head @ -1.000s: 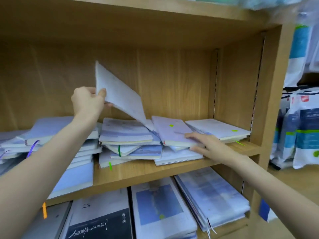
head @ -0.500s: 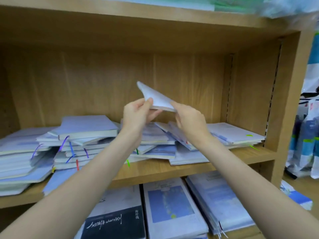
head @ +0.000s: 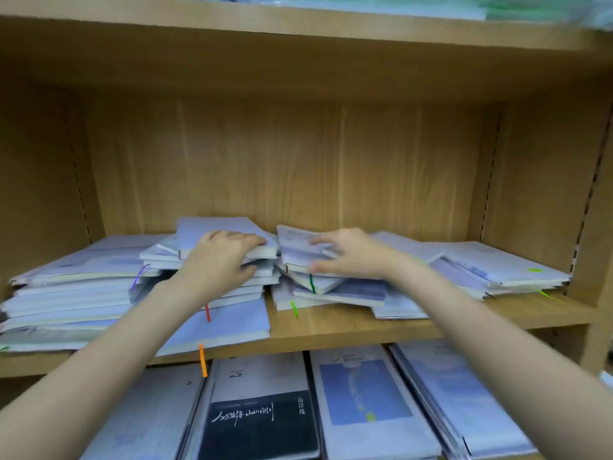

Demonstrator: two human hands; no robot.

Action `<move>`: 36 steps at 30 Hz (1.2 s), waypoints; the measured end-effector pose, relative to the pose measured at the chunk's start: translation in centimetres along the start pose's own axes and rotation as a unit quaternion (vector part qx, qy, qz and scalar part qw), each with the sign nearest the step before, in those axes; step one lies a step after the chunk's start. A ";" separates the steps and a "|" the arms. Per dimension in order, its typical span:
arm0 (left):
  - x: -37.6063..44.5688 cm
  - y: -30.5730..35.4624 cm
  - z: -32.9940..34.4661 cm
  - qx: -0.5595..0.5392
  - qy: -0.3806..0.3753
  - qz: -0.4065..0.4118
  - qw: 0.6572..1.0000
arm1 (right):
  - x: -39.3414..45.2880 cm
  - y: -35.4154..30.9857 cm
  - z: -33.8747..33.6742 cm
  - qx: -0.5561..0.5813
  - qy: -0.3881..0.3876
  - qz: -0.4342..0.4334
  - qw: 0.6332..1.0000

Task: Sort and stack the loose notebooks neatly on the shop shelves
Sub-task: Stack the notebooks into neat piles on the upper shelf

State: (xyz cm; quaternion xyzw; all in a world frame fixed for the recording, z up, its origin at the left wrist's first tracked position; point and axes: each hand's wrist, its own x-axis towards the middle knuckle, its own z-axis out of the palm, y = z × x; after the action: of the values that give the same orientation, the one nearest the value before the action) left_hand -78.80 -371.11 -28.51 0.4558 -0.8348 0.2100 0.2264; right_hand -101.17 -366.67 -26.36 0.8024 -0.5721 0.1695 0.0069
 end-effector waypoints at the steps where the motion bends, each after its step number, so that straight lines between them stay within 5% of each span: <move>1: -0.2 -0.3 0.3 0.008 0.016 0.006 1.000 | 0.9 -1.4 1.6 -0.021 -0.009 -0.006 1.000; 5: -0.6 -2.3 0.4 0.008 0.035 0.009 0.999 | 3.3 -3.4 6.0 -0.102 0.088 0.036 0.990; 8: -0.5 -3.6 0.3 -0.008 0.001 -0.001 1.000 | 3.4 -3.1 5.6 0.021 0.239 0.077 0.968; 10: -0.2 -3.8 0.3 -0.018 -0.011 -0.016 1.000 | 3.6 -3.1 3.0 0.258 0.371 0.167 0.877; 14: 0.8 -1.9 0.1 0.023 -0.012 -0.041 0.999 | 3.8 -2.4 -1.8 0.637 0.454 0.187 0.594; 16: 1.3 0.2 0.6 0.038 -0.003 0.025 0.999 | 3.1 -2.4 -3.1 0.699 0.451 0.153 0.533; 20: 2.6 4.3 2.4 0.062 -0.081 0.123 0.987 | 1.2 -1.6 -3.2 0.640 0.474 0.145 0.587; 24: 4.1 4.6 2.8 0.152 -0.091 0.136 0.975 | -1.5 1.4 -3.3 0.442 0.530 0.107 0.716; 29: 4.2 3.5 3.7 0.169 0.014 0.134 0.976 | -3.5 1.4 -2.4 0.178 0.433 -0.080 0.880; 31: 3.9 4.1 4.6 0.185 0.053 0.131 0.972 | -3.4 0.7 -1.2 0.095 0.436 -0.131 0.885; 36: 3.9 4.8 4.5 0.155 0.093 0.095 0.979 | -3.4 -0.1 -3.9 0.047 0.522 -0.188 0.831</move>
State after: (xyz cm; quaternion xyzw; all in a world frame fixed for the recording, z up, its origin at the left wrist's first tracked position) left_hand -85.61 -373.85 -30.62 0.3824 -0.8070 0.3987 0.2088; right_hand -103.08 -362.69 -23.66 0.6861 -0.3132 0.5851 0.2982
